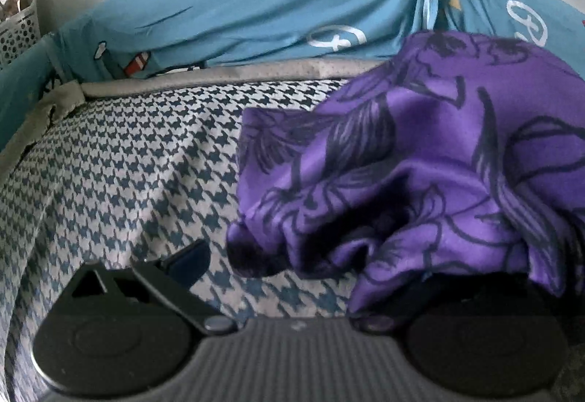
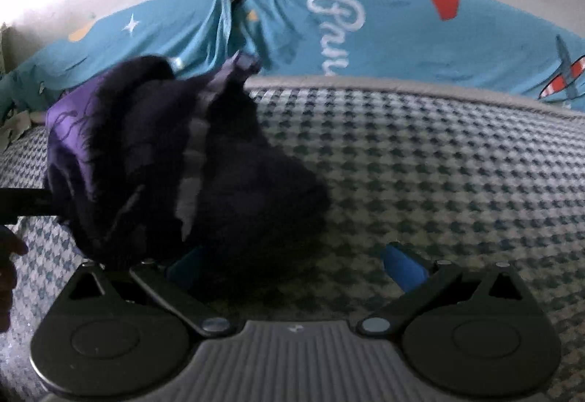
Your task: Fold clothes
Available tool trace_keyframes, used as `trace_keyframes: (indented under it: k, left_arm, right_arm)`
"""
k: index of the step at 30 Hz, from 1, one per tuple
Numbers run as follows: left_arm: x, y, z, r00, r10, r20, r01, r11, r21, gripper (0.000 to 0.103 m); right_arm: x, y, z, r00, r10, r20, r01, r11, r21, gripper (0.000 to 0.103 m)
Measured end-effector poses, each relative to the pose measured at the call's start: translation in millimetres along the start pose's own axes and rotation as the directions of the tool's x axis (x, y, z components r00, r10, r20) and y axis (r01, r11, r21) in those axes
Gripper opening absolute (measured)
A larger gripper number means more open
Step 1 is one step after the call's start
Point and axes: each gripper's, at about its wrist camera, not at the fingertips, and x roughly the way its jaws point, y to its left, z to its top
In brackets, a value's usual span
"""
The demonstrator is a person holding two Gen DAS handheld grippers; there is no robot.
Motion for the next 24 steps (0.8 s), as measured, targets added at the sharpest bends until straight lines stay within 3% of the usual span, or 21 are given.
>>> trace_keyframes:
  k: [4,19,24]
  left_arm:
    - [-10,0,-11,1.0,-0.005,-0.012,0.005,1.0,0.001,0.103]
    - [-50,0,-49,0.999,-0.027,-0.037,0.027,1.0,0.005,0.103]
    - [-60,-2,-61,0.999,-0.031,-0.044,0.031,1.0,-0.004,0.103]
  right_arm:
    - [4,5,-2,0.999,0.002,-0.032,-0.002,1.0,0.002,0.103]
    - [-15,5,-4,0.999,-0.051,0.008,0.051,0.998,0.033,0.103]
    - [-24,13,-9,1.0,-0.029,0.007,0.028,0.999,0.039,0.103]
